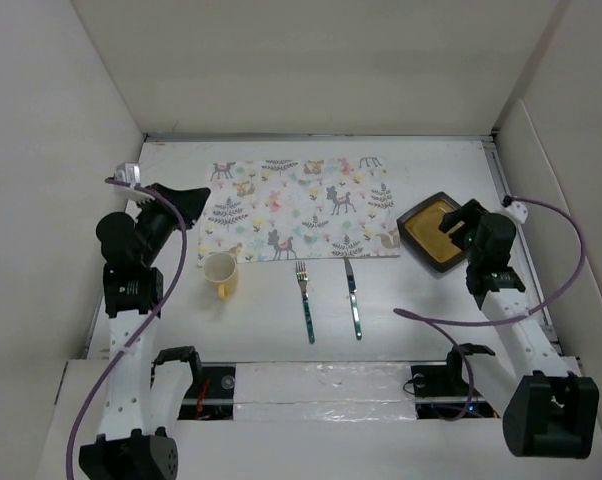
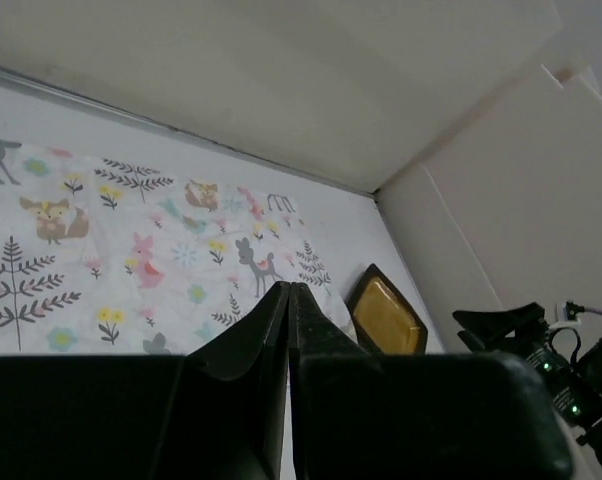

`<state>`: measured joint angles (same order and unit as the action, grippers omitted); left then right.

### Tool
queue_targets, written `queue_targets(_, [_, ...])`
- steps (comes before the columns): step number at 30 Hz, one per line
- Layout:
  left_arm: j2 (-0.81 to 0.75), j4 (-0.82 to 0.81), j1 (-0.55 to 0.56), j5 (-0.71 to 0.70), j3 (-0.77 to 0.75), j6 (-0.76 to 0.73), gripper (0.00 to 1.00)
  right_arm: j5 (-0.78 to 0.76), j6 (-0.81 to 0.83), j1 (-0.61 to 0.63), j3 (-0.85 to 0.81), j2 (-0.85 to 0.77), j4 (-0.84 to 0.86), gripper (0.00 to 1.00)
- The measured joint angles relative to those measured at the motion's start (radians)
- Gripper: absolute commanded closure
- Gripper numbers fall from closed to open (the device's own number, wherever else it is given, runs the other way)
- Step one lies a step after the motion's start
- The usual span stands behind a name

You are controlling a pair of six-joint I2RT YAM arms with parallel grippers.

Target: Set the dinner table for one person

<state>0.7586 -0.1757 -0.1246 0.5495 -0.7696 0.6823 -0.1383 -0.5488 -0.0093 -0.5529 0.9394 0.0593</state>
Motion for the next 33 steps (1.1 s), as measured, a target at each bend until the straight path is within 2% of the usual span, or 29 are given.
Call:
queue_targets(5, [-0.123, 0.052, 0.000, 0.047, 0.080, -0.093, 0.66, -0.045, -0.050, -0.171, 0.042, 0.029, -0.024, 0.21])
queue_targets(9, [-0.201, 0.134, 0.001, 0.057, 0.124, -0.158, 0.64, -0.017, -0.058, -0.263, 0.037, 0.146, -0.023, 0.21])
queue_targets(14, [-0.225, 0.143, 0.001, 0.103, 0.124, -0.195, 0.63, 0.072, -0.072, -0.325, -0.005, 0.345, -0.028, 0.27])
queue_targets(19, [-0.227, 0.163, 0.001, 0.132, 0.124, -0.208, 0.63, 0.141, -0.103, -0.347, -0.013, 0.418, -0.028, 0.30])
queue_targets(27, [-0.233, 0.185, 0.001, 0.136, 0.124, -0.225, 0.64, 0.311, -0.188, -0.401, -0.087, 0.574, 0.042, 0.41])
queue_targets(31, [-0.238, 0.197, 0.001, 0.131, 0.124, -0.230, 0.64, 0.357, -0.238, -0.424, -0.088, 0.598, 0.063, 0.53])
queue_targets(33, [-0.239, 0.197, 0.001, 0.129, 0.124, -0.232, 0.64, 0.367, -0.260, -0.432, -0.082, 0.600, 0.065, 0.64])
